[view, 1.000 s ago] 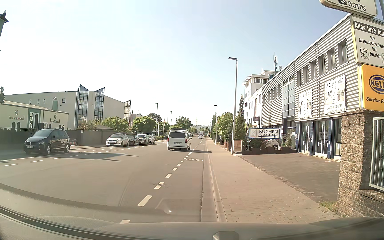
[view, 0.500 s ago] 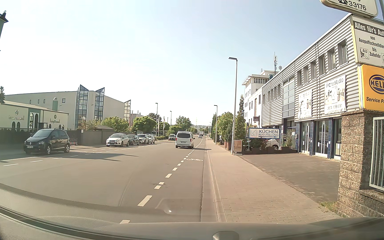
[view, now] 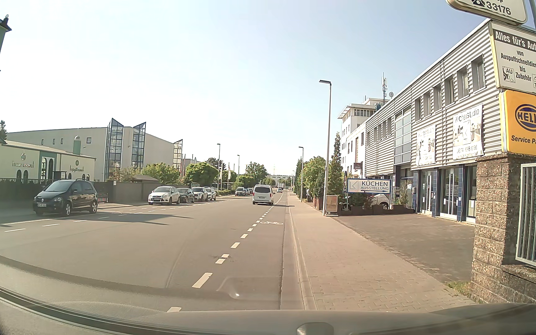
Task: Follow the waypoints while adhering to traffic rules and regulations
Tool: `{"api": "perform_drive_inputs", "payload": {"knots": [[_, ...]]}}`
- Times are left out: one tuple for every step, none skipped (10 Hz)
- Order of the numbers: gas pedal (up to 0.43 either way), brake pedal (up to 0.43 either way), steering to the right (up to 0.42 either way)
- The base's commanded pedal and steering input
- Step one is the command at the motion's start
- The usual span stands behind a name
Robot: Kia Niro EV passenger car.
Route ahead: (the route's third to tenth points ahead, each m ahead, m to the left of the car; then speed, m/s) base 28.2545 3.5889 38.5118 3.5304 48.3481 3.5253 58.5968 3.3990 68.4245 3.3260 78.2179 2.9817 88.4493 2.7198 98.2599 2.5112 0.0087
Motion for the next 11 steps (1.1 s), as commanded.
{"api": "perform_drive_inputs", "payload": {"knots": [[0.000, 0.390, 0.004], [0.000, 0.402, 0.004], [0.000, 0.415, 0.004], [0.000, 0.421, 0.004], [0.000, 0.421, 0.004], [0.000, 0.421, 0.003], [0.000, 0.421, 0.004], [0.000, 0.427, 0.004], [0.000, 0.427, 0.004], [0.000, 0.421, 0.004], [0.000, 0.427, 0.004]]}}
